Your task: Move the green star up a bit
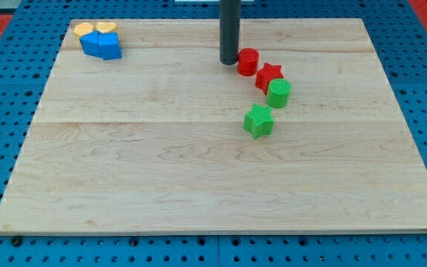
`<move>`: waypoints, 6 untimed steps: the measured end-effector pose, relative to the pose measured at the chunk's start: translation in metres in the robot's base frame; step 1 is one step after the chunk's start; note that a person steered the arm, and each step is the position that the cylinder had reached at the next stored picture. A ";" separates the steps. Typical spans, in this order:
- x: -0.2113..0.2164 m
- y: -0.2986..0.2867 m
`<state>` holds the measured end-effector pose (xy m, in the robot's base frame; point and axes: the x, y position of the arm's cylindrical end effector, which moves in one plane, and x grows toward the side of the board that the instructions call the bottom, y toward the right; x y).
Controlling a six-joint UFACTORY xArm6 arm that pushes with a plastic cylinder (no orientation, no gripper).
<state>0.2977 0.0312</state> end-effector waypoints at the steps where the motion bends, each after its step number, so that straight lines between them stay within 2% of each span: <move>1: 0.000 0.015; 2: 0.011 -0.054; 3: 0.127 -0.075; 4: 0.218 -0.061; 6: 0.180 0.038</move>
